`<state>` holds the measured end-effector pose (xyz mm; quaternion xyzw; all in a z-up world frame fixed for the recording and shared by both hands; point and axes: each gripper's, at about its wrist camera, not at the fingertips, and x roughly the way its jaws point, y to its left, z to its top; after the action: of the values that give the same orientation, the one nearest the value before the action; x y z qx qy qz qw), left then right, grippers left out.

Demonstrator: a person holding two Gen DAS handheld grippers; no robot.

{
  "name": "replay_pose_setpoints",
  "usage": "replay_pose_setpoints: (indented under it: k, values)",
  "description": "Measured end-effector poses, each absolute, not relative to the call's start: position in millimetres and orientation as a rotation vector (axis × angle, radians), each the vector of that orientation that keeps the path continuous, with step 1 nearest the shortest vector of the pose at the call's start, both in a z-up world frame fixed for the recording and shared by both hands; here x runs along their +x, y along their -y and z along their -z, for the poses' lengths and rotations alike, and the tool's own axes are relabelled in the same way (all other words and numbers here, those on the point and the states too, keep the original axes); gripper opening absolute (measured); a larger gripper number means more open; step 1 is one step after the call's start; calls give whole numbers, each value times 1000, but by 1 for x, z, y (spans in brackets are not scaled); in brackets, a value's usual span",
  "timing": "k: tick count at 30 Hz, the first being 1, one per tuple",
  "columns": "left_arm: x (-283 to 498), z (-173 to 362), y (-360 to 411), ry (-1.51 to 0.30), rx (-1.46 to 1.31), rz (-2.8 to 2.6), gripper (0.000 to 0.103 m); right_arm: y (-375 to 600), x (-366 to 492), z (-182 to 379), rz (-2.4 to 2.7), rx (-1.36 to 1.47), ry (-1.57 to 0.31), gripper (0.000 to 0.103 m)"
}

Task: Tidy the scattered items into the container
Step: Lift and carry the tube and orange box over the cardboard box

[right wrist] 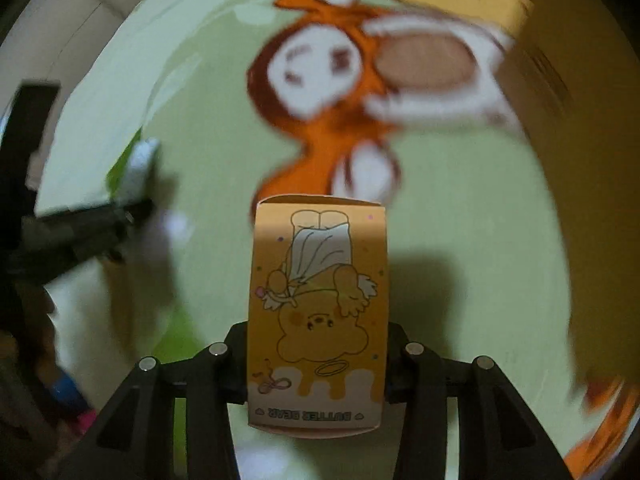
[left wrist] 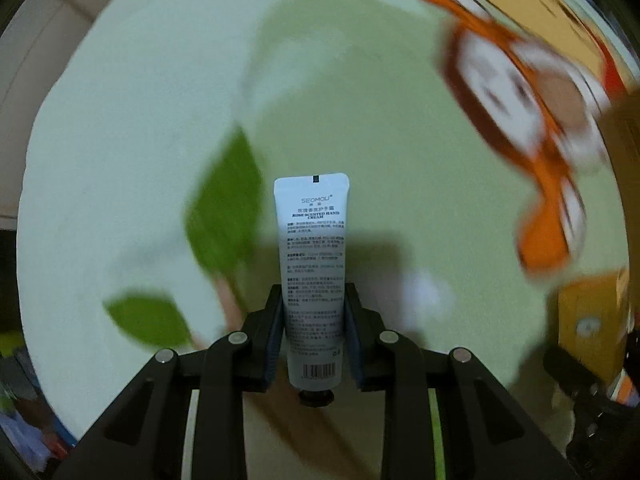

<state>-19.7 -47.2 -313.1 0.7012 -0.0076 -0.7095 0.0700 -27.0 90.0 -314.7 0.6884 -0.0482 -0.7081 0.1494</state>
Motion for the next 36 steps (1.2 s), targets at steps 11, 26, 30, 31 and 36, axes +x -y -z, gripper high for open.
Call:
replay_pose_setpoints:
  k: [11,26,30,31,36]
  values:
    - [-58,142,29,192,1786,2528,28,-173,-32,113,2605,1466,180,45]
    - [-54,-30,-110,314,1494,2973,28,-264,28,-21,2939,1138,230,45]
    - [-41,-39,-135,376,1485,2996,28,-278,31,-21,2946,1162,224,45]
    - [-40,-37,-140,378,1489,2994,28,-280,34,-22,2946,1169,223,45]
    - [-49,-27,-157,389,1527,2962,28,-298,28,-17,2940,1203,239,45]
